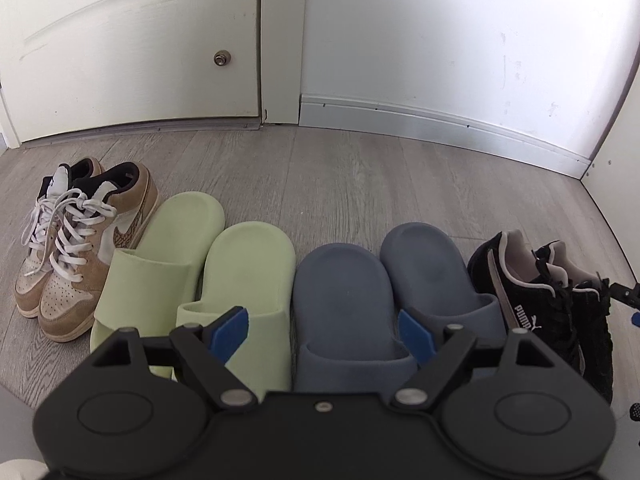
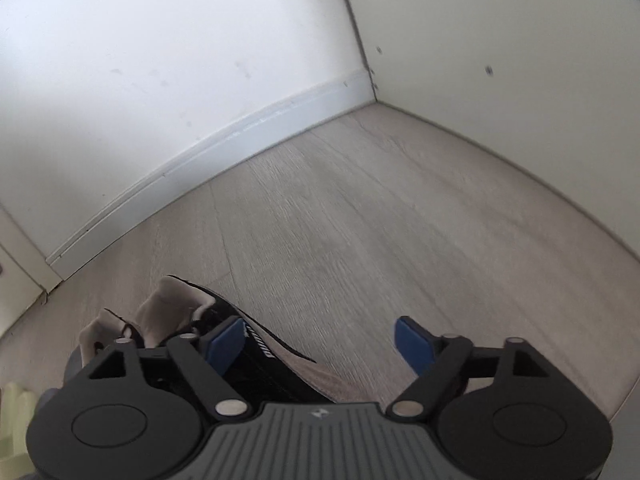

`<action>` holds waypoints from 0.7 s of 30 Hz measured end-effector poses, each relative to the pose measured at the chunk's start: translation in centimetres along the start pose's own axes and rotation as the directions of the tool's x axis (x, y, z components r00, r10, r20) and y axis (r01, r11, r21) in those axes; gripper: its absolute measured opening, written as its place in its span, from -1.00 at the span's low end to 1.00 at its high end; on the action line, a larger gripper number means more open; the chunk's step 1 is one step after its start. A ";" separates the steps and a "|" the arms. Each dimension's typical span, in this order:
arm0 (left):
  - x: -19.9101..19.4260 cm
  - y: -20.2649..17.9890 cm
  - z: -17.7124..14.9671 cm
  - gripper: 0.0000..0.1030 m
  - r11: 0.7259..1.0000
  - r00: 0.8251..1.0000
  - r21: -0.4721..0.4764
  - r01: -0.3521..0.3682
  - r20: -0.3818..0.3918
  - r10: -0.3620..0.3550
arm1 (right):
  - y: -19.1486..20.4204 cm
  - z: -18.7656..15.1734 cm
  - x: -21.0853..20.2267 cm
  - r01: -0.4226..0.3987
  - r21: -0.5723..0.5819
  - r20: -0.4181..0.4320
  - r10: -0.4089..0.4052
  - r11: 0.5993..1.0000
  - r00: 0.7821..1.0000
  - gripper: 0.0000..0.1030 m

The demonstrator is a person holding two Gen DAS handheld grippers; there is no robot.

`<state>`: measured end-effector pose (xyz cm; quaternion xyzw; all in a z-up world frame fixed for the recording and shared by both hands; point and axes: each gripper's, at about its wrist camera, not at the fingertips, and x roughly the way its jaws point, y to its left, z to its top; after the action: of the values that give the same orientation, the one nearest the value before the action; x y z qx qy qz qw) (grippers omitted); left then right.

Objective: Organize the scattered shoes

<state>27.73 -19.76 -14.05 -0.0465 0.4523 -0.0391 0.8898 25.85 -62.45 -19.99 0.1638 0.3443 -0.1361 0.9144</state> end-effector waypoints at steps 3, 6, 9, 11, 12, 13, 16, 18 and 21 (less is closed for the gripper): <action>-0.3 0.0 -0.1 0.61 1.000 1.000 -0.005 0.003 -0.003 -0.003 | 1.6 0.2 -1.9 -0.055 -0.061 0.007 0.056 0.997 0.998 0.88; -0.6 -0.1 -0.2 0.61 1.000 1.000 0.005 -0.003 -0.003 0.003 | 2.6 0.2 -3.3 -0.110 -0.061 -0.003 0.110 0.992 0.994 1.00; -0.9 -0.1 -0.4 0.61 1.000 1.000 0.012 -0.014 -0.001 0.014 | 3.7 0.0 -4.3 -0.126 -0.102 -0.008 0.125 0.987 0.992 1.00; -1.2 0.0 -0.4 0.61 1.000 1.000 0.012 -0.014 0.001 0.014 | 4.2 -0.1 -4.6 -0.120 -0.128 -0.010 0.119 0.985 0.993 1.00; -1.3 0.1 -0.4 0.61 1.000 1.000 0.012 -0.013 0.003 0.012 | 4.6 -0.2 -4.8 -0.117 -0.141 -0.013 0.116 0.983 0.993 1.00; -1.5 0.2 -0.4 0.61 1.000 1.000 0.012 -0.012 0.005 0.011 | 4.9 -0.3 -4.9 -0.120 -0.157 -0.016 0.119 0.980 0.993 1.00; -1.6 0.3 -0.4 0.61 1.000 1.000 0.016 -0.020 0.007 0.020 | 6.1 -0.5 -5.6 -0.145 -0.211 -0.027 0.143 0.967 0.989 1.00; -1.7 0.5 -0.4 0.61 1.000 1.000 0.012 -0.025 0.006 0.025 | 7.4 -0.6 -6.0 -0.164 -0.264 -0.032 0.162 0.950 0.986 1.00; -1.7 0.8 -0.3 0.61 1.000 1.000 -0.010 -0.017 0.001 0.017 | 9.3 -0.9 -6.3 -0.204 -0.315 -0.058 0.196 0.927 0.979 1.00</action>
<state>26.56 -18.77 -12.98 -0.0471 0.4522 -0.0296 0.8902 24.15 -52.78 -14.45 0.0498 0.3547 0.0173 0.9335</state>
